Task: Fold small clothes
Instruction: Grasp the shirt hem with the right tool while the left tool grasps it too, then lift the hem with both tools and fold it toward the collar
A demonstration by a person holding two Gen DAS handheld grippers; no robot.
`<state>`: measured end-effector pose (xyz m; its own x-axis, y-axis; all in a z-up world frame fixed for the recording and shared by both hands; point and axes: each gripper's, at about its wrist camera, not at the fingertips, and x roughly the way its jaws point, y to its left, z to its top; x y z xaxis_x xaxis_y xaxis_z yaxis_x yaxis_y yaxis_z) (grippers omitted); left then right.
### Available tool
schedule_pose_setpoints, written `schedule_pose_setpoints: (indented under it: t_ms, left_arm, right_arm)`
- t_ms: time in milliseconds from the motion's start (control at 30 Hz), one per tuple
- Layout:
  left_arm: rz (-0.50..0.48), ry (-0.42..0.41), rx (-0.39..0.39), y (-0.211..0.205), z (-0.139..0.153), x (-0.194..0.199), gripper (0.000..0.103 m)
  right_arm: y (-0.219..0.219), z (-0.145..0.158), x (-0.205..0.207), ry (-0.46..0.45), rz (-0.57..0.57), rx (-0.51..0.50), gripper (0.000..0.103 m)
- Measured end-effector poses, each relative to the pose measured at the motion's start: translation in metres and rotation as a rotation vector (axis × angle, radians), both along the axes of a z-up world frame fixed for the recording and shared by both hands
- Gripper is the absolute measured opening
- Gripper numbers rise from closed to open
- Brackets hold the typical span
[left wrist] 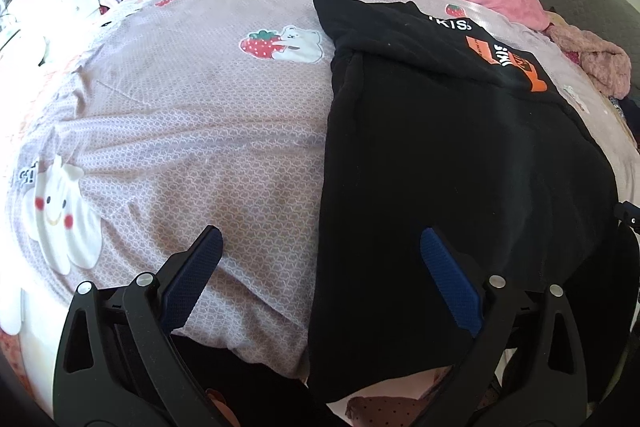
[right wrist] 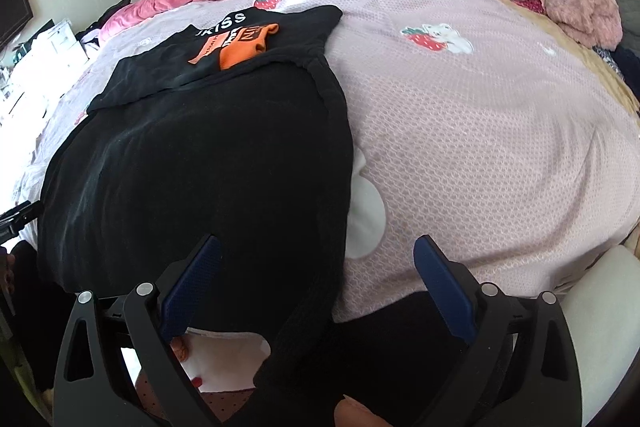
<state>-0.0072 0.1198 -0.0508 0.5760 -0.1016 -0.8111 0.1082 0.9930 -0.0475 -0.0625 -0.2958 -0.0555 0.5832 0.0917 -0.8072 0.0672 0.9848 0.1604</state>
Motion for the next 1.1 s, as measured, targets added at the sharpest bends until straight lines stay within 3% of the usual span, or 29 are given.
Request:
schedule_pose_setpoints:
  t_ms: [33, 167, 233, 400, 567, 667, 767, 833, 1100]
  left_arm:
    - [0.0, 0.002, -0.004, 0.0, 0.0, 0.0, 0.083]
    - [-0.001, 0.005, -0.018, 0.001, -0.001, -0.003, 0.075]
    - [-0.004, 0.008, -0.024, 0.002, -0.001, -0.006, 0.068]
    - [-0.008, 0.032, -0.056, 0.007, -0.005, -0.013, 0.062]
    - [-0.027, 0.066, -0.109, 0.009, -0.012, -0.018, 0.05]
    - [-0.041, 0.073, -0.124, 0.005, -0.013, -0.019, 0.037]
    - [-0.059, 0.067, -0.104, -0.001, -0.012, -0.02, 0.025]
    - [-0.057, 0.056, -0.084, -0.004, -0.011, -0.021, 0.003]
    - [-0.08, -0.099, -0.11, 0.0, 0.036, -0.026, 0.003]
  right_arm:
    - [-0.002, -0.001, -0.001, 0.002, -0.001, 0.007, 0.083]
    - [-0.004, -0.005, -0.003, 0.022, 0.007, 0.036, 0.063]
    - [-0.002, -0.008, -0.003, 0.029, 0.022, 0.05, 0.047]
    - [0.009, -0.012, -0.003, 0.027, 0.077, 0.064, 0.015]
    - [0.008, -0.006, -0.007, 0.001, 0.124, 0.138, 0.014]
    - [0.01, -0.011, -0.004, 0.019, 0.119, 0.131, 0.019]
    - [0.011, -0.013, -0.002, 0.028, 0.12, 0.121, 0.017]
    - [0.012, -0.01, -0.002, 0.015, 0.128, 0.113, 0.01]
    - [-0.005, 0.027, -0.007, -0.151, 0.141, 0.171, 0.008]
